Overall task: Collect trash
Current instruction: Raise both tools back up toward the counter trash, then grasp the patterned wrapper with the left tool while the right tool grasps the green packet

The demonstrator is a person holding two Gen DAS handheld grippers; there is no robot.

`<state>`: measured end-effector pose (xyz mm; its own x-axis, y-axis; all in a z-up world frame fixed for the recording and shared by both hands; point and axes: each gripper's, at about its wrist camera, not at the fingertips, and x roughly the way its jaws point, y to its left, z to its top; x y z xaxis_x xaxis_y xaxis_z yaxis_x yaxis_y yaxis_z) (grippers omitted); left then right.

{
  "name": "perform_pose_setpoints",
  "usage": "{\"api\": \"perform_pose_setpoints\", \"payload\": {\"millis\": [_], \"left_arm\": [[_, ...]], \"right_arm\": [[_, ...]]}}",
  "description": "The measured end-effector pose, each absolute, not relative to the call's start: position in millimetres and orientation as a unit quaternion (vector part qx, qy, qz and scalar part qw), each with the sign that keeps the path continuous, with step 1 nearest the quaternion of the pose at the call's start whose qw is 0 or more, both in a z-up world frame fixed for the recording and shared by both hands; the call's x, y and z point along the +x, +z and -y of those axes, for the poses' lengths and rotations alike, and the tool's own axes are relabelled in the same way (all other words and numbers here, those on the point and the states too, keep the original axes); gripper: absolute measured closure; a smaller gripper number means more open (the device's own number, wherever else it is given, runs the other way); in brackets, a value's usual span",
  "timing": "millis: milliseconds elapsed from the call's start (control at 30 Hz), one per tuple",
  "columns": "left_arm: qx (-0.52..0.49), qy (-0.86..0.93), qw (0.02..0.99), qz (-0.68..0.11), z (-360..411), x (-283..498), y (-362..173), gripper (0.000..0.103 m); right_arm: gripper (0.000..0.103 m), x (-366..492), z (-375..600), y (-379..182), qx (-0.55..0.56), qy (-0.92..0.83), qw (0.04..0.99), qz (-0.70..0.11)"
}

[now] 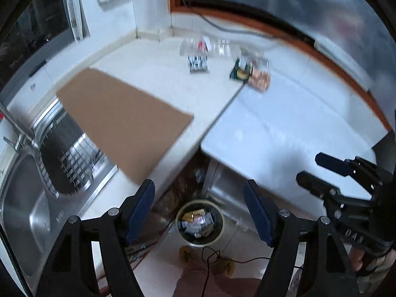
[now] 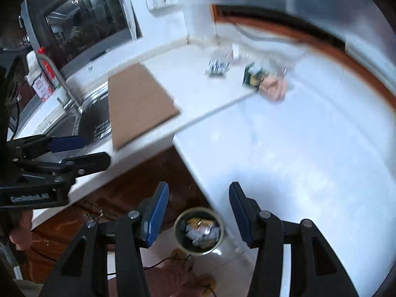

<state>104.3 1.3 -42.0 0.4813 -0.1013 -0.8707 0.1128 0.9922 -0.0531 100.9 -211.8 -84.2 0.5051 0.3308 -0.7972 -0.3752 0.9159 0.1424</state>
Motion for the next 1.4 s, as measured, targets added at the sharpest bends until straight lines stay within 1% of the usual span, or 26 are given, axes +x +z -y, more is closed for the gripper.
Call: {"api": "perform_pose_setpoints", "payload": {"millis": [167, 300, 400, 600, 767, 1000, 1233, 1267, 1300, 1400], "left_arm": [[0.012, -0.073, 0.866, -0.495, -3, 145, -15, 0.029], [0.039, -0.083, 0.867, -0.49, -2, 194, -13, 0.029], [0.049, -0.095, 0.862, -0.496, 3, 245, -17, 0.029], [0.063, -0.118, 0.85, -0.509, 15, 330, -36, 0.029], [0.08, -0.14, 0.835, -0.525, 29, 392, -68, 0.029], [0.078, -0.15, 0.817, -0.551, 37, 439, -107, 0.029], [0.055, -0.143, 0.803, -0.577, 36, 474, -140, 0.029], [0.051, -0.141, 0.801, -0.58, 36, 477, -144, 0.031], [0.046, -0.138, 0.798, -0.585, 37, 482, -149, 0.035], [0.035, -0.134, 0.791, -0.597, 39, 491, -161, 0.045]], "right_arm": [[0.051, 154, 226, -57, -0.027, 0.195, 0.874, -0.445], [0.05, 211, 225, -41, -0.037, 0.177, 0.879, -0.44], [0.047, 248, 224, -39, -0.038, 0.176, 0.877, -0.445], [0.047, 326, 216, -63, -0.064, 0.18, 0.868, -0.459], [0.047, 374, 209, -97, -0.083, 0.179, 0.854, -0.481], [0.047, 404, 194, -138, -0.118, 0.187, 0.833, -0.507], [0.047, 419, 191, -161, -0.134, 0.183, 0.82, -0.526], [0.047, 419, 191, -162, -0.134, 0.183, 0.819, -0.526], [0.047, 419, 192, -163, -0.136, 0.183, 0.82, -0.525], [0.052, 417, 192, -164, -0.149, 0.178, 0.823, -0.519]]}}
